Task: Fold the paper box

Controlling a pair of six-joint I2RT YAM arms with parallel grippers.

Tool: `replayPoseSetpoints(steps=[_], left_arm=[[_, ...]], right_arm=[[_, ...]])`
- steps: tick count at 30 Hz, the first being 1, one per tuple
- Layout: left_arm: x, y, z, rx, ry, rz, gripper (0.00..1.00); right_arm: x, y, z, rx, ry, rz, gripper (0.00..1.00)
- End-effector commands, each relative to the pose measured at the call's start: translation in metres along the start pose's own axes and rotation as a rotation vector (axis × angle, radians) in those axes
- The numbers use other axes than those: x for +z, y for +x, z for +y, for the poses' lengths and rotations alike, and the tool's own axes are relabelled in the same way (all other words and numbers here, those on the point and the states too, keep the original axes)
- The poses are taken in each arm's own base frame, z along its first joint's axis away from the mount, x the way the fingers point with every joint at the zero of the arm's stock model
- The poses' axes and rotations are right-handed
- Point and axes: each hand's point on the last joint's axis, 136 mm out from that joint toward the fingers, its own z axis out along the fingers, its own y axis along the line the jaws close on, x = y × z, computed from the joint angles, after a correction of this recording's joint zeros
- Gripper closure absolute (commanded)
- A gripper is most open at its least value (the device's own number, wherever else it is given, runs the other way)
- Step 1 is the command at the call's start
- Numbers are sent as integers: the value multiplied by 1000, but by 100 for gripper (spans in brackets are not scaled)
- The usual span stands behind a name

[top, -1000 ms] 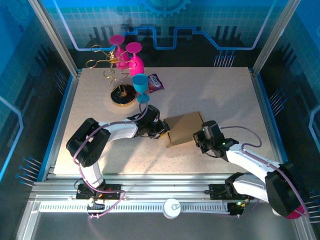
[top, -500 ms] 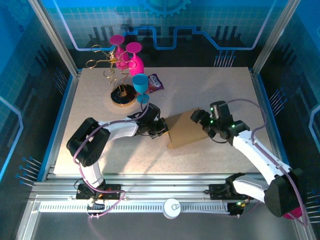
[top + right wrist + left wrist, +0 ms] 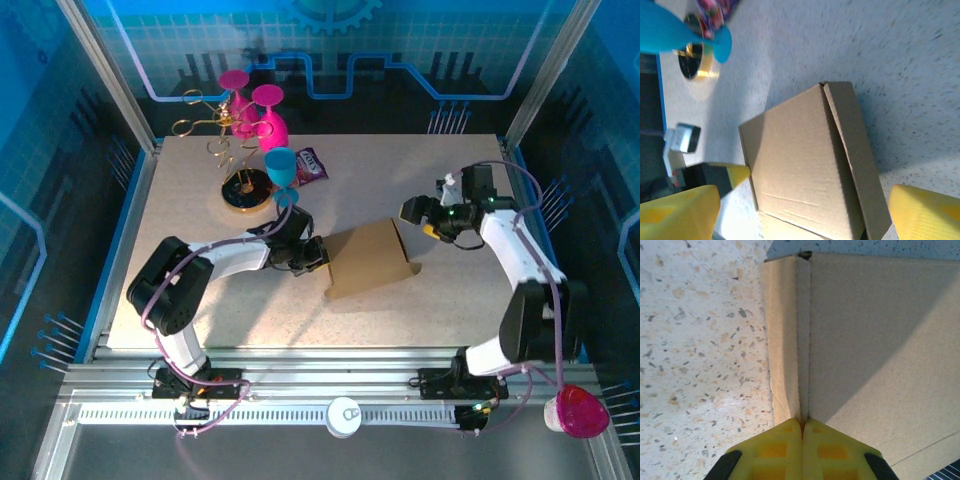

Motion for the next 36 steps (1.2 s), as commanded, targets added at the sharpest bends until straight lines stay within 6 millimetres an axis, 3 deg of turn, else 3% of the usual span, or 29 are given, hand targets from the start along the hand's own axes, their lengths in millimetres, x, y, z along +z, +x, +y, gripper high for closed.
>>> replayPoseSetpoints(steps=[1,7,13,25,36], left_arm=[[-6,7,11,7,-20,24,100],[-5,7,17,-1,-26,26,100],[-5,6,23,-5,-35,26,100],[2,6,32,-11,-46,37,100],[4,4,35,-13,-48,37,100]], right_arm=[[10,19,8,-56,-131,142,12],[29,17,-9,-47,-172,162,12],[49,30,-26,9,-195,241,12],[77,49,-17,63,-293,359,14],[91,58,-3,45,-342,405,21]])
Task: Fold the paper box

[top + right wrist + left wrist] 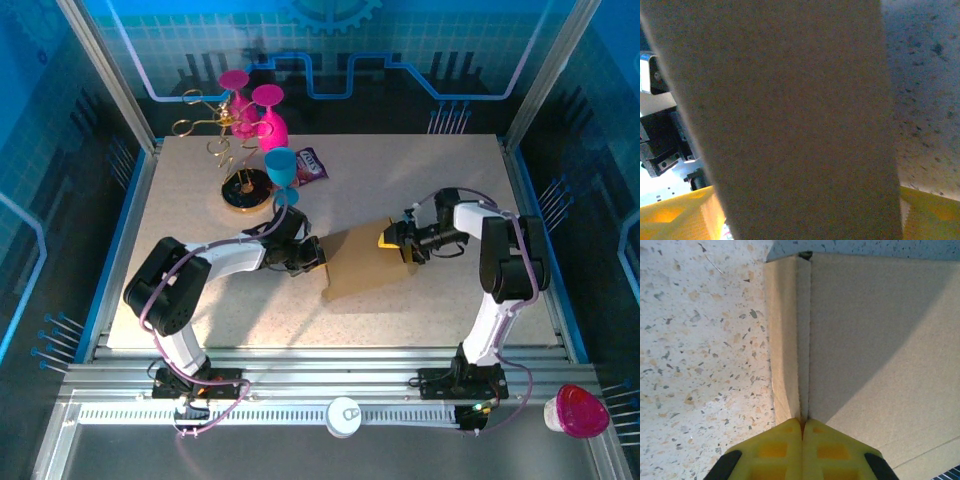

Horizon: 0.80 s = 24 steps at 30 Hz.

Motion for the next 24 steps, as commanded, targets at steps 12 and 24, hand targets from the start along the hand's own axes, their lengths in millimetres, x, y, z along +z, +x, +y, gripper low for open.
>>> replayPoseSetpoints(steps=[12,24], left_arm=[[-1,0,15,16,-36,0,87],[-112,-51,-56,23,177,-290,34]], right_arm=[[13,3,23,-17,-97,33,37],[-1,3,45,102,-205,-34,48]])
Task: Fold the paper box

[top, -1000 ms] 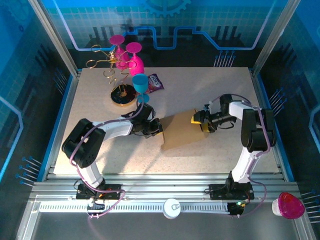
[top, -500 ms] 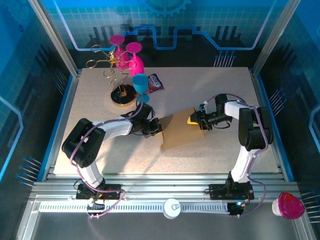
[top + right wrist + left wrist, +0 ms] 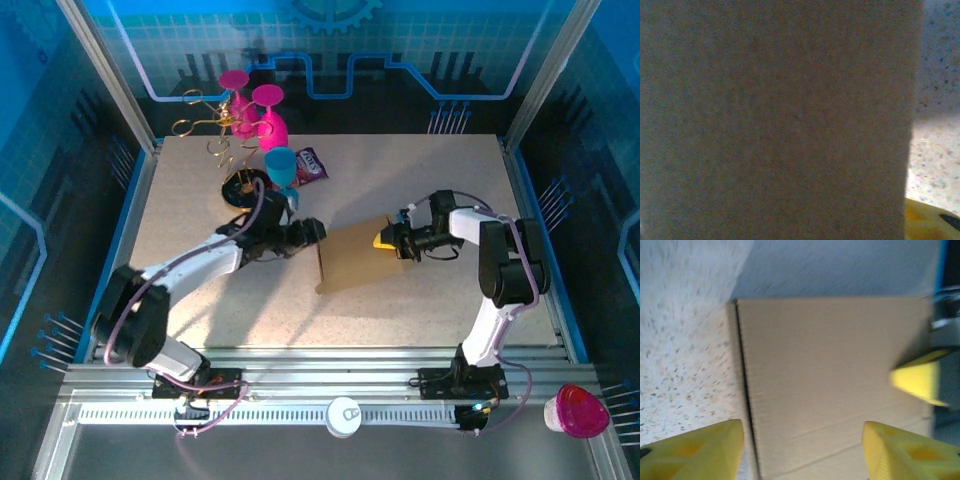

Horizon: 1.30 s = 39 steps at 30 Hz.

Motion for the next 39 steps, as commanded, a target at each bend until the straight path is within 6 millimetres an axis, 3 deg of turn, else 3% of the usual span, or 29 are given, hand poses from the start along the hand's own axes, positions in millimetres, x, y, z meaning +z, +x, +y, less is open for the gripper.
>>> replayPoseSetpoints(steps=[1,5,8,14,19,23,30,39], left_arm=[[-27,-28,-1,-123,48,-96,36],[-34,-27,26,-346,54,-45,39],[-33,-26,33,-423,99,-11,36],[-9,-19,42,-538,178,108,27],[6,-31,40,-620,310,71,21],[19,-34,33,-682,376,96,21],[37,-25,13,-688,421,132,21],[53,-18,1,-715,452,158,29]], right_arm=[[-8,0,25,48,-98,-26,49],[-14,4,34,142,-125,-35,50],[-19,8,42,223,-158,-34,52],[-27,10,62,287,-196,-49,55],[-32,14,72,305,-216,-43,57],[-32,19,78,312,-229,-35,58],[-20,23,80,332,-248,-17,58],[-5,11,87,350,-323,-20,60]])
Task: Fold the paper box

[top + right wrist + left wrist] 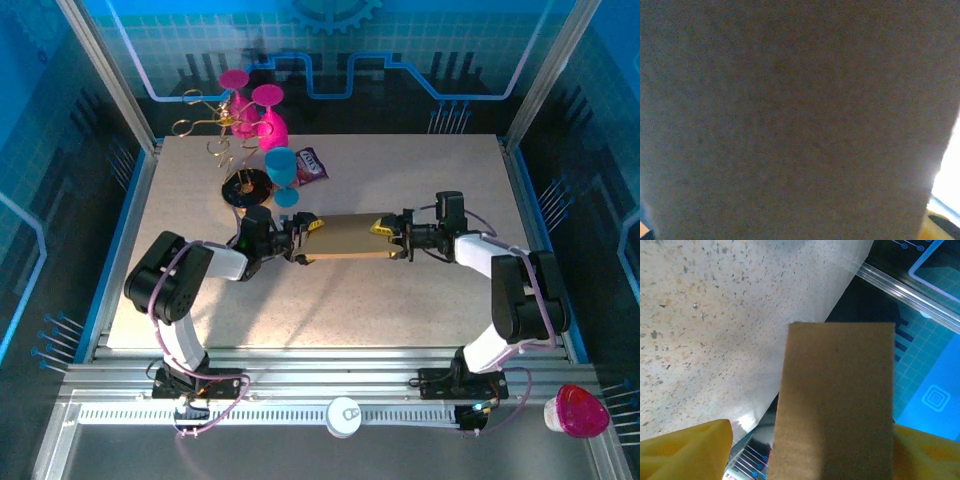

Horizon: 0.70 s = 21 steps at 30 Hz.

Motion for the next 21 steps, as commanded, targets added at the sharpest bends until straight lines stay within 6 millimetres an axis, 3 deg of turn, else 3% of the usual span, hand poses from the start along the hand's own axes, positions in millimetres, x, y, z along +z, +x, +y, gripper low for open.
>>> replayPoseSetpoints(steps=[1,13,16,21], left_arm=[[8,5,-24,23,76,29,32],[7,3,-28,-22,90,1,56],[5,3,-26,-42,75,-10,63],[-1,6,-17,-103,7,-28,69]], right_arm=[[11,3,14,-25,-51,41,60],[20,-4,8,-3,-53,40,58],[20,-7,8,-4,-53,27,53],[17,-6,12,-44,-35,6,35]])
